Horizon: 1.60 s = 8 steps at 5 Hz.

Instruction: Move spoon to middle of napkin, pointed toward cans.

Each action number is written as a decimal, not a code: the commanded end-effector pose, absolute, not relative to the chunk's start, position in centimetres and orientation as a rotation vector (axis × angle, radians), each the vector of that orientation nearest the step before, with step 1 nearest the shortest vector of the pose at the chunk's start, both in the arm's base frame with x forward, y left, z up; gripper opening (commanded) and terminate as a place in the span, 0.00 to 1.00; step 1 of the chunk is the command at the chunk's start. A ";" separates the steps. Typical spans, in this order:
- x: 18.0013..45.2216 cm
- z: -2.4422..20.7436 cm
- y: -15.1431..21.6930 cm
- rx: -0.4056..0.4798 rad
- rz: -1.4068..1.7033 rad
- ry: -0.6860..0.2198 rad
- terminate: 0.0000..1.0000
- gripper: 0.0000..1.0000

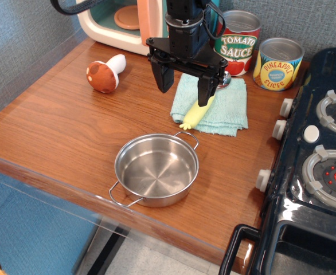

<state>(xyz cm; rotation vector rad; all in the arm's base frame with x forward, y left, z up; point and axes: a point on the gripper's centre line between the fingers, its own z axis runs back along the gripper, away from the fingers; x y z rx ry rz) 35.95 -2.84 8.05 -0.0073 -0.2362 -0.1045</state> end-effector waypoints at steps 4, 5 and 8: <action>36.1 10.2 -2.6 -0.006 -0.104 -0.296 0.00 1.00; 36.1 10.2 -2.6 -0.006 -0.104 -0.296 0.00 1.00; 36.1 10.2 -2.6 -0.006 -0.104 -0.296 1.00 1.00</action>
